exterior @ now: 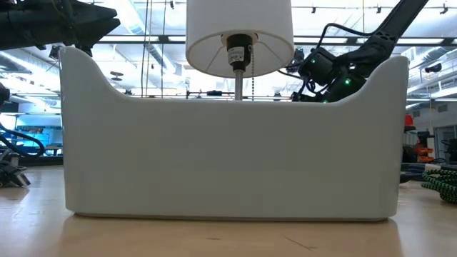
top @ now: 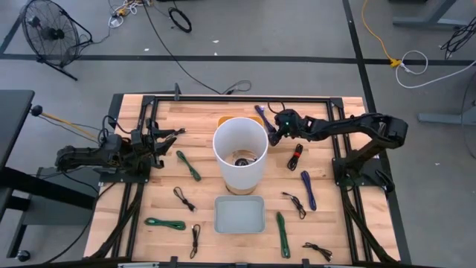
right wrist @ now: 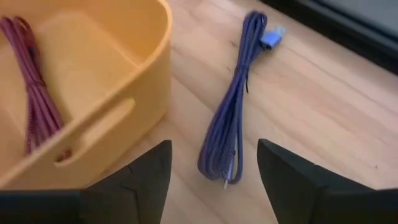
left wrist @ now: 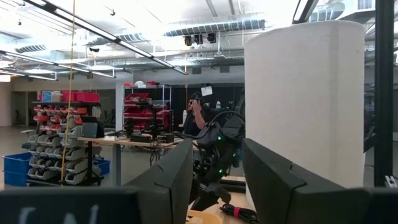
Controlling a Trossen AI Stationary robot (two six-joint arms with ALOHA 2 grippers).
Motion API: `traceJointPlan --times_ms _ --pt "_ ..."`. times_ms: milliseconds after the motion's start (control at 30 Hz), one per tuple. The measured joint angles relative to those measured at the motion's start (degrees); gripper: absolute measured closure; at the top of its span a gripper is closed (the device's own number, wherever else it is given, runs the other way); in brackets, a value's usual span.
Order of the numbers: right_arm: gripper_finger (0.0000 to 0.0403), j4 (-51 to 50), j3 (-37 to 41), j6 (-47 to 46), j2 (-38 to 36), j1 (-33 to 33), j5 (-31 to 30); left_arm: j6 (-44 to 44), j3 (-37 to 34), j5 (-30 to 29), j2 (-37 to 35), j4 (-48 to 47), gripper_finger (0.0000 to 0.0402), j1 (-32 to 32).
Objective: Pick & Place USB Port
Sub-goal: Put the purple charger cable into the yellow bin
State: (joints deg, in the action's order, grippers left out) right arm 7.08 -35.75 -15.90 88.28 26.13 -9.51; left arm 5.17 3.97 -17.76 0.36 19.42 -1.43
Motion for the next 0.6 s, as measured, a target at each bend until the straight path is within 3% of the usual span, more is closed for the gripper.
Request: traceJointPlan --times_ms 600 --pt "0.0168 3.29 -0.07 1.11 4.41 0.05 -0.57 -0.02 0.0 0.03 0.01 0.0 0.0257 0.0"
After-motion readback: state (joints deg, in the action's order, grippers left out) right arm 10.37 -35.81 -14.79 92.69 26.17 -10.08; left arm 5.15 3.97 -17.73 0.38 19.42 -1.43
